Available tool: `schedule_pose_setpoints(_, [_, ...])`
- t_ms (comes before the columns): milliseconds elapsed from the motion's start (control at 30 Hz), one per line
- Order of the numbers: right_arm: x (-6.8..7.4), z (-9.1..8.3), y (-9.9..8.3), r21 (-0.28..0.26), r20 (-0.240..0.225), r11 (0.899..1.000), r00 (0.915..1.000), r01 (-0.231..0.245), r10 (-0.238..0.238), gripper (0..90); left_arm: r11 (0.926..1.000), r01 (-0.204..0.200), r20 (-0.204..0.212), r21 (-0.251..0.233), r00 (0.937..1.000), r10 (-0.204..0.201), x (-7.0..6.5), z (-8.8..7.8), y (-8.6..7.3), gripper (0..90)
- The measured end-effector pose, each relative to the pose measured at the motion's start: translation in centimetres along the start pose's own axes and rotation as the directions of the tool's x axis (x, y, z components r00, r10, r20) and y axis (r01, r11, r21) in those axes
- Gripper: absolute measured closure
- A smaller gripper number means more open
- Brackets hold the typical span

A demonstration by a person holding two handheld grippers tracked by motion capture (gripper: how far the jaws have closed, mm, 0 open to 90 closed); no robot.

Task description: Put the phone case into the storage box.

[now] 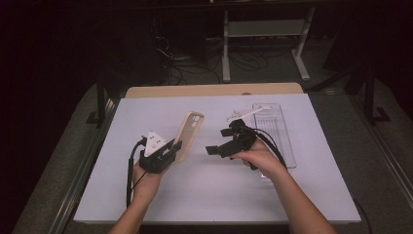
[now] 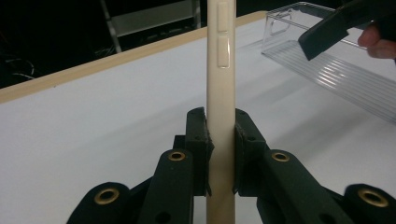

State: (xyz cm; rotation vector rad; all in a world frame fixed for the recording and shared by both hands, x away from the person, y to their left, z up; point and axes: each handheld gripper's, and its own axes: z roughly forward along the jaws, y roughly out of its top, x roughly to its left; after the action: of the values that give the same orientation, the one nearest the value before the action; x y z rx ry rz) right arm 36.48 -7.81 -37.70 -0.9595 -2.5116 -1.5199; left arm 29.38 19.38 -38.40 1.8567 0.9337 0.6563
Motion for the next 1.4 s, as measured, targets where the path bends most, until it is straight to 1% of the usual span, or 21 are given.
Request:
schedule_pose_setpoints(33, [0.0,0.1,0.0,-0.002,-0.003,1.000,1.0000,-0.007,0.007,0.0,0.9999,-0.010,0.000,0.001,0.9999,0.010,0.0,0.0,0.0,78.6])
schedule_pose_setpoints(133, [-0.2,0.3,-0.2,-0.011,-0.012,1.000,0.9998,-0.014,0.014,0.0,1.0000,-0.010,0.003,-0.002,0.9999,0.010,-0.2,0.1,-0.1,78.6])
schedule_pose_setpoints(333, [-0.4,0.6,-0.4,-0.047,-0.032,0.997,0.9975,-0.065,0.063,0.0,1.0000,-0.002,-0.002,-0.006,1.0000,0.002,-0.6,0.0,-0.1,78.6])
schedule_pose_setpoints(367, [-0.3,0.7,-0.4,-0.052,-0.034,0.996,0.9969,-0.073,0.071,0.0,0.9999,-0.009,-0.003,-0.008,1.0000,0.009,-0.6,0.0,0.0,78.6])
schedule_pose_setpoints(467, [-0.4,0.8,-0.4,-0.082,-0.047,0.991,0.9941,-0.101,0.098,0.0,0.9999,-0.011,0.001,-0.012,0.9999,0.011,-0.9,0.1,0.0,78.6])
schedule_pose_setpoints(500, [-0.4,0.9,-0.4,-0.090,-0.054,0.989,0.9919,-0.120,0.115,0.0,0.9998,-0.005,0.001,-0.018,1.0000,0.005,-1.0,0.1,0.0,78.6])
schedule_pose_setpoints(533, [-0.5,0.9,-0.4,-0.099,-0.063,0.987,0.9902,-0.130,0.124,0.0,0.9998,-0.015,0.000,-0.012,0.9999,0.015,-1.0,0.1,0.0,78.6])
schedule_pose_setpoints(600, [-0.5,1.1,-0.5,-0.113,-0.073,0.984,0.9886,-0.140,0.132,0.0,0.9998,-0.008,0.003,-0.018,1.0000,0.008,-1.2,0.2,0.0,78.6])
schedule_pose_setpoints(700, [-0.6,1.2,-0.5,-0.142,-0.084,0.975,0.9839,-0.168,0.158,0.0,0.9996,-0.019,0.001,-0.019,0.9998,0.019,-1.2,0.2,0.0,78.6])
schedule_pose_setpoints(733, [-0.6,1.2,-0.5,-0.142,-0.084,0.975,0.9839,-0.168,0.158,0.0,0.9997,-0.019,0.002,-0.017,0.9998,0.019,-1.3,0.1,0.1,78.6])
schedule_pose_setpoints(767, [-0.6,1.4,-0.5,-0.153,-0.099,0.971,0.9800,-0.186,0.172,0.0,0.9996,-0.023,0.002,-0.018,0.9997,0.023,-1.4,0.2,0.1,78.6])
schedule_pose_setpoints(867, [-0.6,1.6,-0.6,-0.165,-0.104,0.965,0.9762,-0.205,0.190,0.0,0.9994,-0.027,0.004,-0.023,0.9996,0.028,-1.6,0.2,0.1,78.6])
schedule_pose_setpoints(900, [-0.5,1.7,-0.6,-0.170,-0.111,0.961,0.9731,-0.219,0.202,0.0,0.9994,-0.021,0.005,-0.026,0.9998,0.022,-1.7,0.2,0.1,78.6])
schedule_pose_setpoints(967, [-0.5,1.8,-0.6,-0.188,-0.122,0.952,0.9675,-0.242,0.222,0.0,0.9993,-0.028,0.002,-0.026,0.9996,0.028,-1.8,0.2,0.1,78.6])
schedule_pose_setpoints(1000, [-0.5,1.8,-0.6,-0.188,-0.122,0.952,0.9675,-0.242,0.222,0.0,0.9993,-0.028,0.002,-0.026,0.9996,0.028,-1.8,0.2,0.1,78.6])
schedule_pose_setpoints(1033, [-0.5,2.0,-0.6,-0.204,-0.138,0.943,0.9615,-0.263,0.238,0.0,0.9993,-0.029,0.002,-0.024,0.9996,0.029,-1.9,0.2,0.1,78.6])
schedule_pose_setpoints(1100, [-0.4,2.1,-0.6,-0.218,-0.150,0.932,0.9538,-0.289,0.260,0.0,0.9993,-0.024,0.003,-0.030,0.9997,0.024,-2.0,0.3,0.1,78.7])
schedule_pose_setpoints(1200, [-0.4,2.3,-0.6,-0.233,-0.156,0.925,0.9505,-0.300,0.269,0.0,0.9992,-0.022,0.005,-0.035,0.9997,0.022,-2.1,0.3,0.0,78.6])
schedule_pose_setpoints(1233, [-0.3,2.3,-0.6,-0.229,-0.164,0.920,0.9438,-0.319,0.287,0.0,0.9991,-0.026,0.005,-0.033,0.9996,0.027,-2.1,0.3,0.0,78.6])
schedule_pose_setpoints(1300, [-0.2,2.5,-0.7,-0.235,-0.178,0.910,0.9355,-0.342,0.305,0.0,0.9991,-0.024,0.006,-0.035,0.9997,0.025,-2.3,0.3,0.1,78.6])
schedule_pose_setpoints(1400, [-0.2,2.7,-0.8,-0.249,-0.183,0.901,0.9305,-0.356,0.317,0.0,0.9986,-0.040,0.007,-0.034,0.9992,0.040,-2.3,0.3,0.1,78.6])
